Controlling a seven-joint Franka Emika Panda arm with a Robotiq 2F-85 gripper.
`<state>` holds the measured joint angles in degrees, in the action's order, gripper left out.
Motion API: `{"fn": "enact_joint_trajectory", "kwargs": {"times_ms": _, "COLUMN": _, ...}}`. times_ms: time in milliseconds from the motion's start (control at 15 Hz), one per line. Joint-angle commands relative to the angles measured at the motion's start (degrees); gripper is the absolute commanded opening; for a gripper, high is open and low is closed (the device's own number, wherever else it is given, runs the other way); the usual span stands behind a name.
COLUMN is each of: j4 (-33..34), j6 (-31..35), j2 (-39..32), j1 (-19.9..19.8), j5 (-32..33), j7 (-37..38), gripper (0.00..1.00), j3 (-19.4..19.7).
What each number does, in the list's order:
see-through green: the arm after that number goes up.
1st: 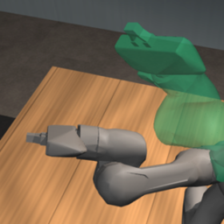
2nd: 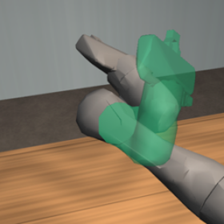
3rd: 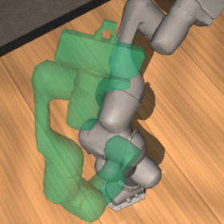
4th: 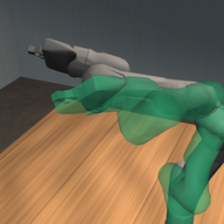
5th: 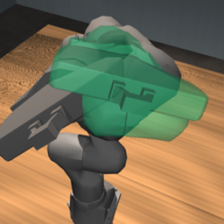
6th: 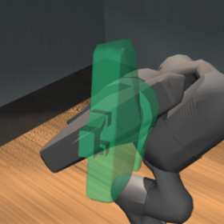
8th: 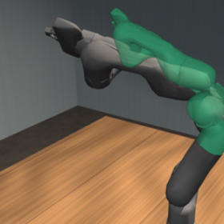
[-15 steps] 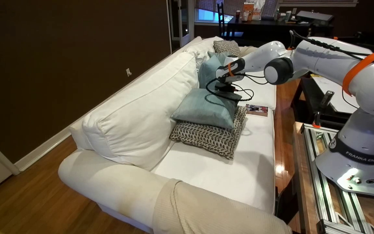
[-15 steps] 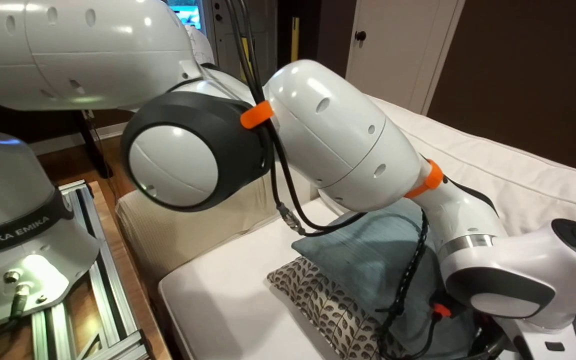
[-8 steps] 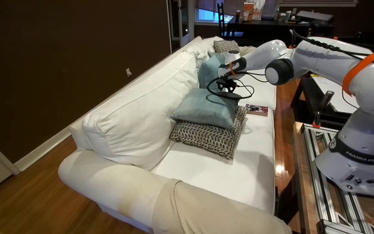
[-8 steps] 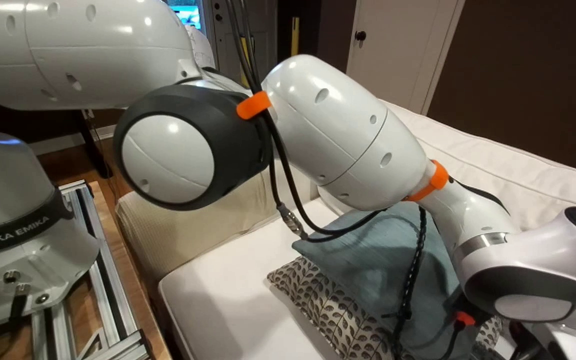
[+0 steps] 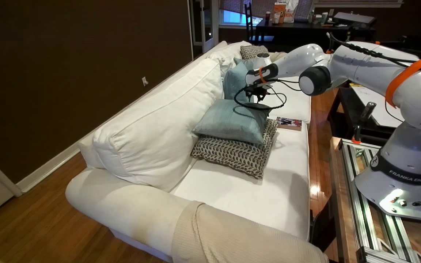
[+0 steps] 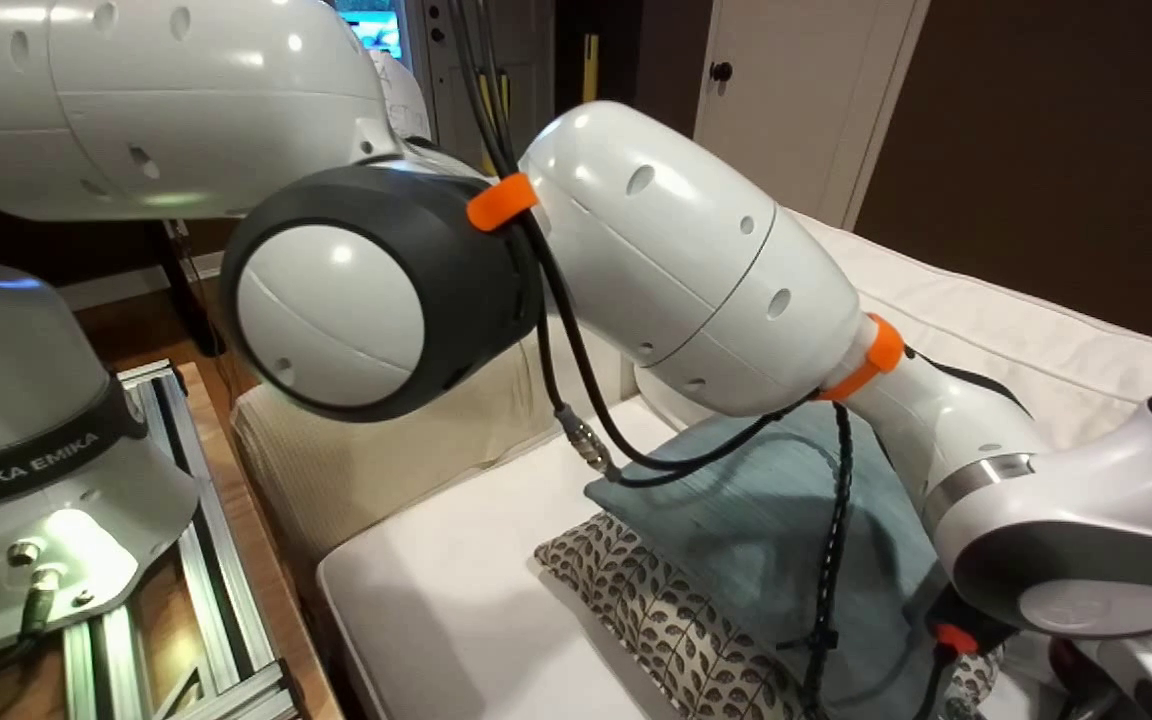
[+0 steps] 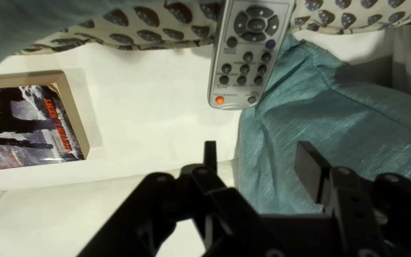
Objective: Move the remote to the left
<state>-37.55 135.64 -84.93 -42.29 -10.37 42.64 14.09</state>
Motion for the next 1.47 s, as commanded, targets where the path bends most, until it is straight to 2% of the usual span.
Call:
{"fn": "enact_joint_trajectory", "kwargs": {"times_ms": 0, "j4": 2.7, "j6": -2.4, "j2": -1.0, "j1": -1.6, "j5": -0.1, "j7": -4.5, "gripper": 0.89, "j3": -4.0}}
{"fn": "enact_joint_trajectory", "kwargs": {"times_ms": 67, "j4": 2.4, "j6": -2.1, "j2": -1.0, "j1": -1.5, "j5": 0.0, "j7": -5.5, "gripper": 0.98, "j3": -4.4}}
{"fn": "enact_joint_trajectory", "kwargs": {"times_ms": 133, "j4": 2.4, "j6": -2.5, "j2": -1.0, "j1": -1.6, "j5": -0.1, "j7": -7.2, "gripper": 1.00, "j3": -5.3}}
{"fn": "enact_joint_trajectory", "kwargs": {"times_ms": 400, "j4": 0.3, "j6": -3.2, "j2": -0.5, "j1": -0.8, "j5": 0.0, "j7": -12.6, "gripper": 1.00, "j3": -7.1}}
{"fn": "enact_joint_trajectory", "kwargs": {"times_ms": 867, "j4": -3.4, "j6": -3.2, "j2": -0.1, "j1": 1.0, "j5": 0.5, "j7": -19.1, "gripper": 1.00, "j3": -7.0}}
{"fn": "enact_joint_trajectory", "kwargs": {"times_ms": 1400, "j4": -5.6, "j6": -1.7, "j2": -0.1, "j1": 1.7, "j5": 0.2, "j7": -16.2, "gripper": 1.00, "j3": -5.6}}
